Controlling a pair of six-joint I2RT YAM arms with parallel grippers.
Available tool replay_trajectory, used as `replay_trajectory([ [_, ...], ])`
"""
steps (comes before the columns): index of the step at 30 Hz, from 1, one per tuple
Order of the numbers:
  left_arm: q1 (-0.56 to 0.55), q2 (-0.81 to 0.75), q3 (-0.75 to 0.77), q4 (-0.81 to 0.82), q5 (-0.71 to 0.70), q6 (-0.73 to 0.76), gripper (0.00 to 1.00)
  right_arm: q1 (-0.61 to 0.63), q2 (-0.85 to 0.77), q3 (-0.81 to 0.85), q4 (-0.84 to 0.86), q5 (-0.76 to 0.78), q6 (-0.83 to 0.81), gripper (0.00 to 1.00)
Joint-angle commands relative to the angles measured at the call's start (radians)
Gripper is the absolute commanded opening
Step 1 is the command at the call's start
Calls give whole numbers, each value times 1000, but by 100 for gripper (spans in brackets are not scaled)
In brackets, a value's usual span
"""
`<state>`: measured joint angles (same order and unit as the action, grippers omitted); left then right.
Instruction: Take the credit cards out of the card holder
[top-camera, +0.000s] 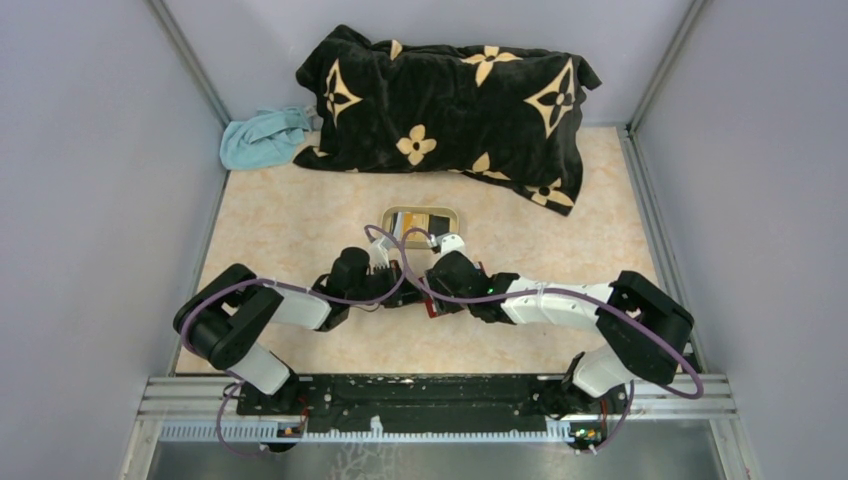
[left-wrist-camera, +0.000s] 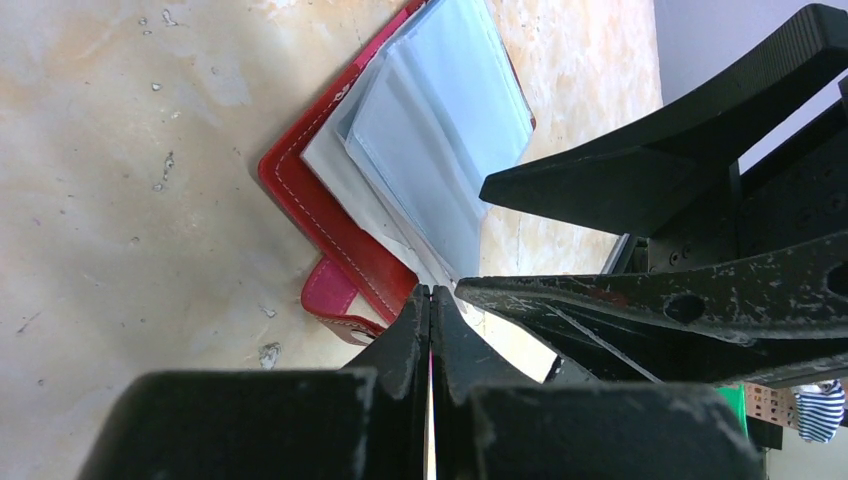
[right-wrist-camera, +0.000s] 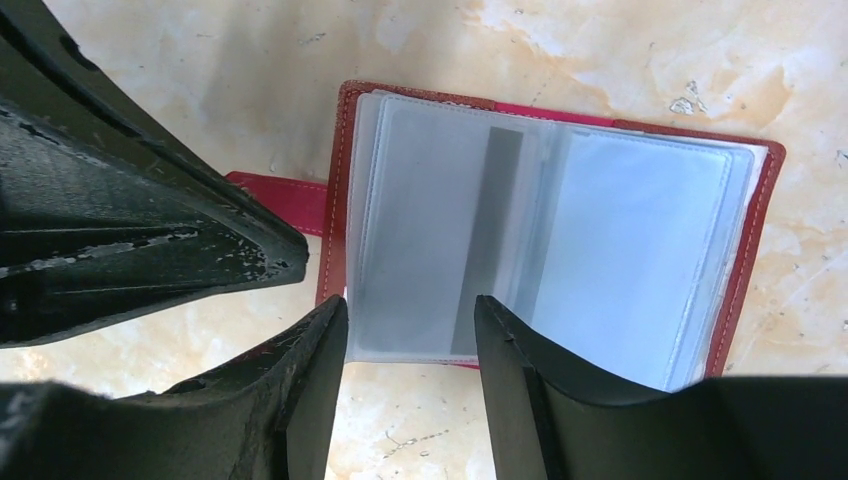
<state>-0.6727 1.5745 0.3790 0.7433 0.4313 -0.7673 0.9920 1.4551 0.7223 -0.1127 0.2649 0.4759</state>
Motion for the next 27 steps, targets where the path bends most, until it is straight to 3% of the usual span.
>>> replay_trajectory([
  [1, -5, 3, 7, 47, 14, -5, 1, 1, -38, 39, -4, 44, 14, 50],
  [6, -5, 9, 17, 49, 18, -4, 1, -19, -46, 33, -12, 51, 13, 44],
  [15, -5, -16, 15, 30, 8, 2, 0, -116, -89, -21, 16, -1, 4, 16],
  [18, -5, -12, 22, 30, 13, 2, 0, -134, -93, -26, 15, -3, -3, 0],
  [27, -6, -10, 26, 31, 14, 3, 0, -163, -112, -35, 11, -8, -18, 0],
])
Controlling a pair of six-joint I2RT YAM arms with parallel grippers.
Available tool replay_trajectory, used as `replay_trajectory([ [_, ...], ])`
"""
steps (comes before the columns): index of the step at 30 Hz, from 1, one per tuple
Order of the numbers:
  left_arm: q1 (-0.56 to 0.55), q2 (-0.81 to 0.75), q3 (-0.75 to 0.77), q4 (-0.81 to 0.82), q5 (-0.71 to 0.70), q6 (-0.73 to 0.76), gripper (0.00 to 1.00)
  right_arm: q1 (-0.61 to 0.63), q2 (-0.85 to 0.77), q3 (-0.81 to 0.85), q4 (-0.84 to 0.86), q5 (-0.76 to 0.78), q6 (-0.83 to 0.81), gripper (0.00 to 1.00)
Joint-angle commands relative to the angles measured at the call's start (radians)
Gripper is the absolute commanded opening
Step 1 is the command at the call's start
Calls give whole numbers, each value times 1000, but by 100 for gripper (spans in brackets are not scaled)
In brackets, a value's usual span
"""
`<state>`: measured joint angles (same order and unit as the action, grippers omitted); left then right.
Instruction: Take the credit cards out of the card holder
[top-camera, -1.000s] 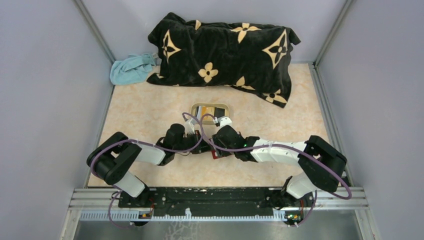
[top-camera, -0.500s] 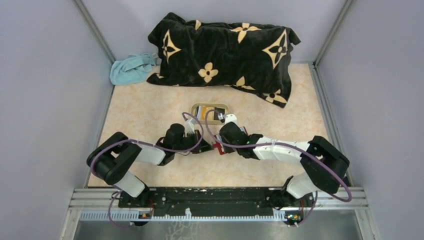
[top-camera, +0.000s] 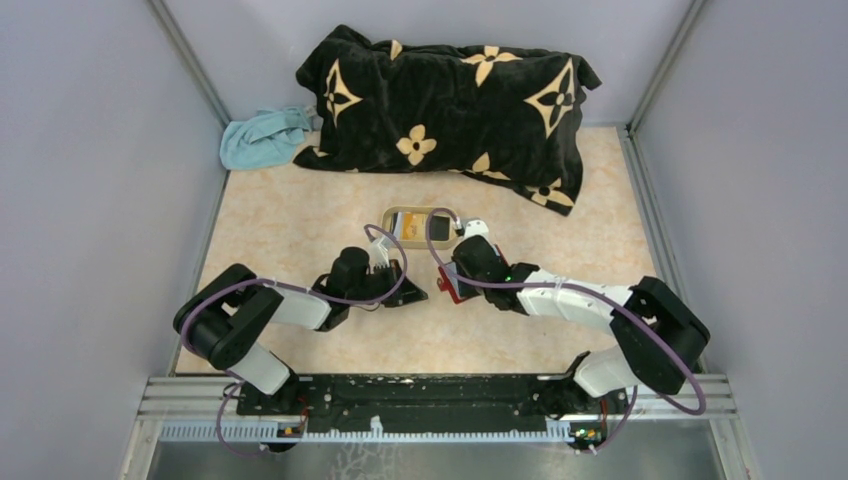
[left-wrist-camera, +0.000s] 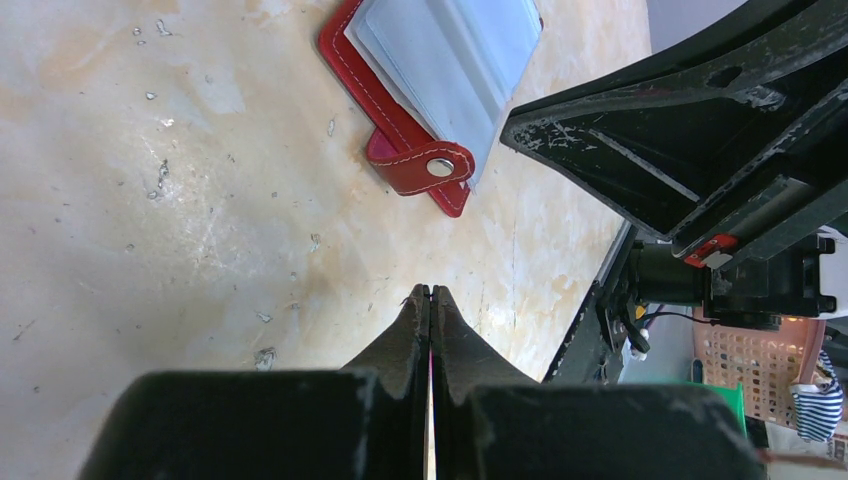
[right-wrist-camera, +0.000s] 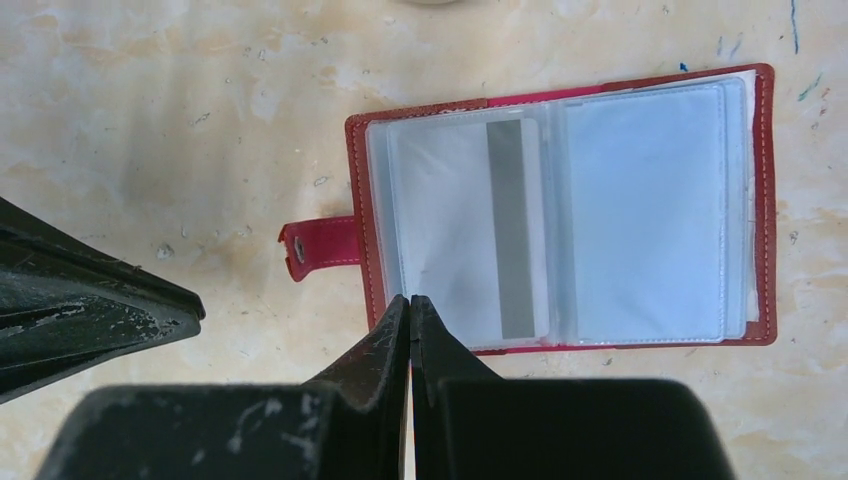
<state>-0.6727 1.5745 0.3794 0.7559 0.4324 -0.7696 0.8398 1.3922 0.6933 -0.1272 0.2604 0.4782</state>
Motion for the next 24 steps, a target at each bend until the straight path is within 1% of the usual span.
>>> replay_trajectory([
  [1, -5, -9, 27, 21, 15, 5, 0, -13, -51, -5, 20, 8, -21, 0],
  [3, -6, -10, 24, 37, 17, -1, 0, -29, -54, -9, 16, 20, -22, 21],
  [4, -9, -11, 26, 51, 17, -6, 1, -56, -55, -14, 17, 8, -19, 27],
  [5, -14, -13, 30, 61, 16, -11, 1, -82, -55, -20, 23, -11, -15, 30],
  [6, -21, -14, 39, 64, 14, -13, 2, -112, -55, -31, 34, -30, -12, 30],
  [7, -30, -14, 52, 65, 11, -14, 3, -142, -53, -42, 51, -43, -13, 30],
  [9, -52, -14, 83, 62, -5, -11, 6, -199, -43, -57, 82, -73, -22, 22],
  [10, -62, -13, 99, 60, -18, -11, 10, -222, -33, -60, 96, -90, -30, 19],
  [11, -73, -8, 114, 59, -30, -12, 16, -241, -19, -60, 106, -103, -38, 17],
  [13, -92, 7, 147, 59, -43, -17, 33, -257, 16, -57, 121, -123, -49, 13],
  [16, -106, 39, 181, 74, -52, -39, 45, -258, 67, -57, 139, -169, -55, 5],
  [17, -109, 50, 189, 83, -54, -46, 46, -258, 76, -64, 149, -188, -52, 1],
  [18, -109, 62, 197, 89, -55, -55, 47, -256, 80, -76, 161, -208, -45, 0],
  [21, -115, 89, 204, 104, -56, -83, 47, -229, 54, -122, 186, -232, -15, 0],
  [24, -122, 100, 199, 110, -66, -106, 46, -180, 18, -157, 184, -212, 27, 0],
])
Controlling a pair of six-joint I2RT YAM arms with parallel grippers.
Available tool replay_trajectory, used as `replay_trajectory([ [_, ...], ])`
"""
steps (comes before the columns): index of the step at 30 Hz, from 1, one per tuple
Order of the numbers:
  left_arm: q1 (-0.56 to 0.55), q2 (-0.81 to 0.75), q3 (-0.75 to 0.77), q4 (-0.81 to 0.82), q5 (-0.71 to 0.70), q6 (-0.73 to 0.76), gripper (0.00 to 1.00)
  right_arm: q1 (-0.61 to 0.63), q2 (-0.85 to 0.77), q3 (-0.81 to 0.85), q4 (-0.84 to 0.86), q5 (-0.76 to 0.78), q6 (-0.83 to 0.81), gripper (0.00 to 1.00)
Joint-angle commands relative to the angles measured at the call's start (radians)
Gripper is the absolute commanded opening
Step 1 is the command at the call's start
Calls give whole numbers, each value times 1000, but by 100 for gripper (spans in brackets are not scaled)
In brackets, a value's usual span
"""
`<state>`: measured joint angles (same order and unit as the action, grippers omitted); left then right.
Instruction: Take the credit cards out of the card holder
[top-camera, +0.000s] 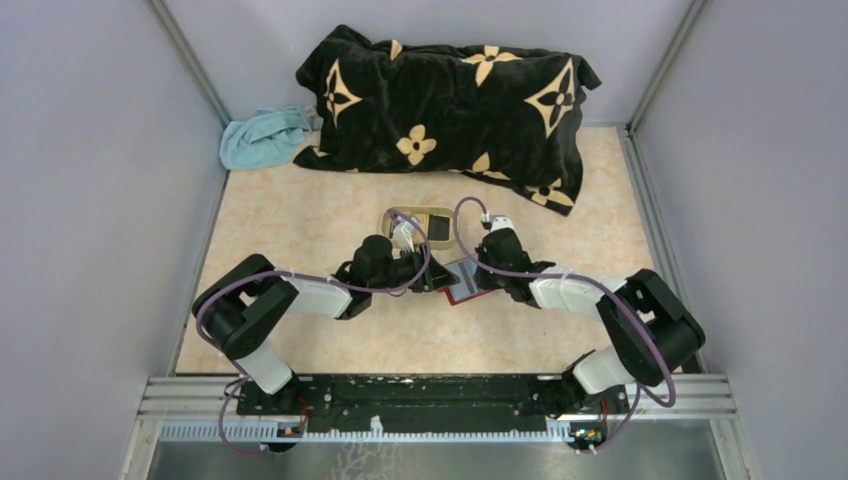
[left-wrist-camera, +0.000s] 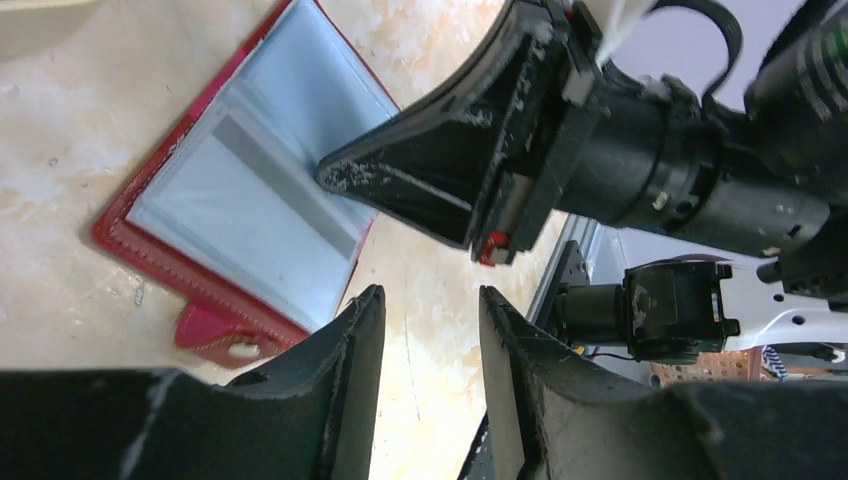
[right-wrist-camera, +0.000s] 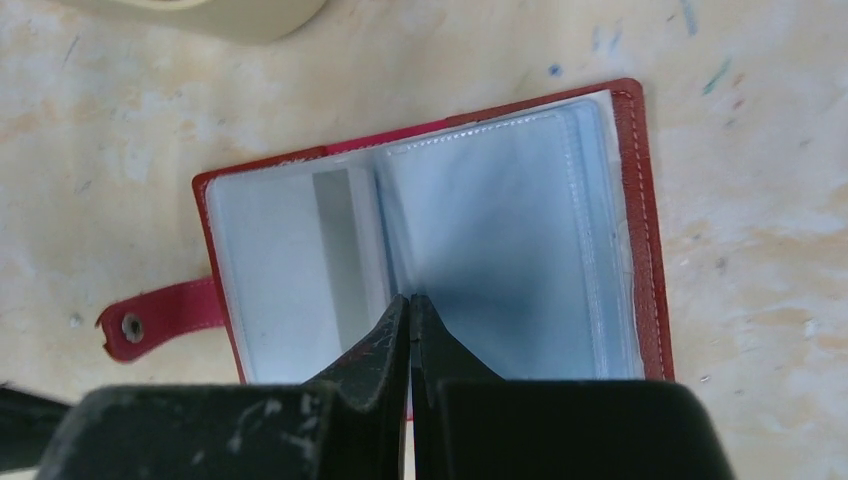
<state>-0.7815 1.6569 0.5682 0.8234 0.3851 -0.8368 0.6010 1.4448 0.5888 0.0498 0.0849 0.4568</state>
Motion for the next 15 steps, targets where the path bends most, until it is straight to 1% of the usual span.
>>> replay_trajectory([
  [1, -17, 19, 6, 43, -24, -44, 45, 71, -45, -63, 8, -36, 64, 0],
  [5, -28, 7, -25, 39, -53, -58, 44, 103, -98, -101, 18, -31, 115, 0],
  [10, -44, -28, -71, 26, -90, -67, 42, 106, -132, -116, 3, -12, 120, 0],
  [12, -54, -45, -79, -18, -117, -59, 42, 106, -138, -118, 5, -15, 121, 0],
  [15, -66, -66, -91, -96, -194, -48, 41, 106, -144, -125, 18, -26, 128, 0],
])
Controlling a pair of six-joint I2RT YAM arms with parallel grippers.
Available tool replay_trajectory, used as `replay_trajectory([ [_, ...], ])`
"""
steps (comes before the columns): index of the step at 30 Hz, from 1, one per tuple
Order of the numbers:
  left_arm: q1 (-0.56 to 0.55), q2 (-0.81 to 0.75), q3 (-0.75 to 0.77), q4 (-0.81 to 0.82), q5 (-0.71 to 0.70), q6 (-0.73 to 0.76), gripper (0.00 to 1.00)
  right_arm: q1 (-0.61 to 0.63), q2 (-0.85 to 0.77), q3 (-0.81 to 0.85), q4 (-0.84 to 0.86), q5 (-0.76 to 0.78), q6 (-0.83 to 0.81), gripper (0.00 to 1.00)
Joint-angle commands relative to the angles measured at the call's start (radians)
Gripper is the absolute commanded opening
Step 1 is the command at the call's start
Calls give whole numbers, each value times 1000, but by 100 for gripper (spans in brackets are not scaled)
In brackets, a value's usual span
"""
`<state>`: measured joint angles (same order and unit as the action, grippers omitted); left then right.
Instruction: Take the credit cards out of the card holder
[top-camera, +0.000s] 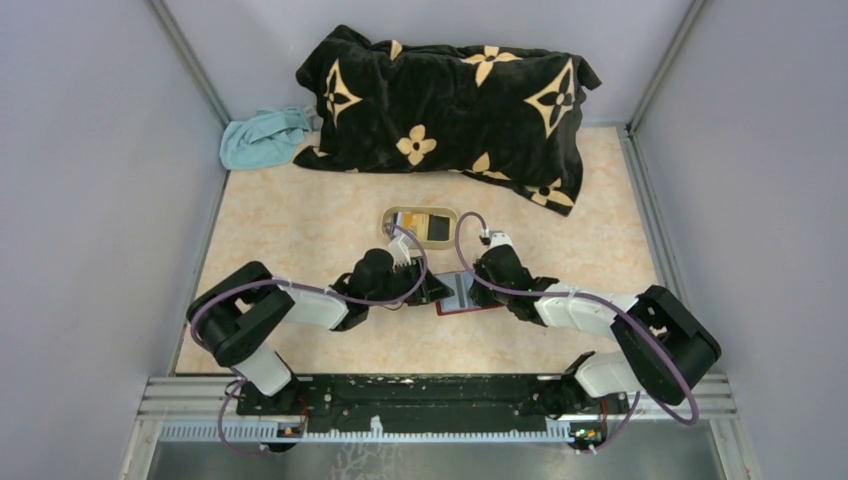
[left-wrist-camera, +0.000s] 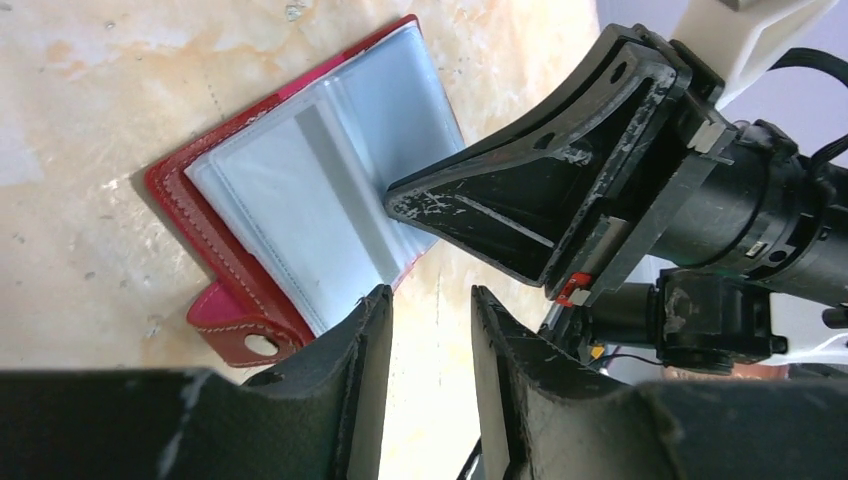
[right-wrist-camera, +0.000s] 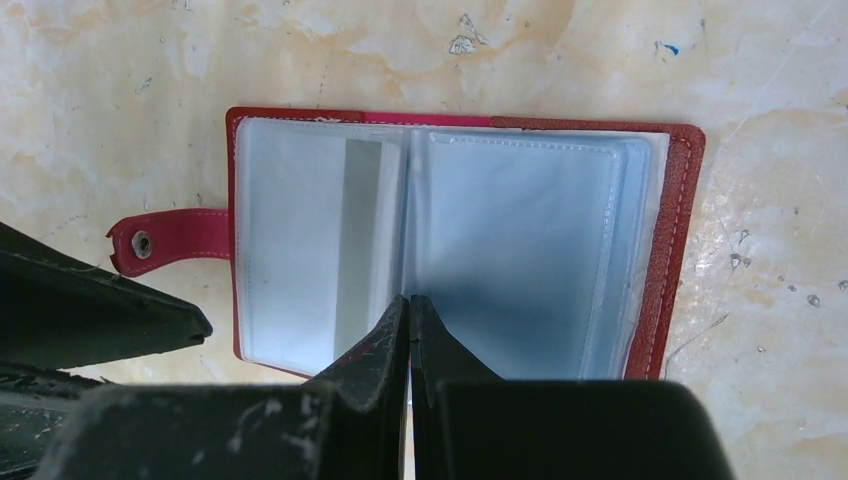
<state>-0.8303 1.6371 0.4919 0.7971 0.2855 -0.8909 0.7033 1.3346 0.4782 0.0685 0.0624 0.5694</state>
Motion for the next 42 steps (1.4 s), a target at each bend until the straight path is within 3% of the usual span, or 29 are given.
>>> replay_trajectory([
  [1, -18, -50, -22, -76, -106, 7, 41, 4, -34, -16, 3, -5, 15, 0],
  [34, -17, 70, -23, -5, -70, -4, 40, 4, -1, -10, 20, -8, 6, 0],
  [42, -18, 118, -7, 85, -36, -35, 40, 4, 4, -13, 22, -18, 7, 0],
])
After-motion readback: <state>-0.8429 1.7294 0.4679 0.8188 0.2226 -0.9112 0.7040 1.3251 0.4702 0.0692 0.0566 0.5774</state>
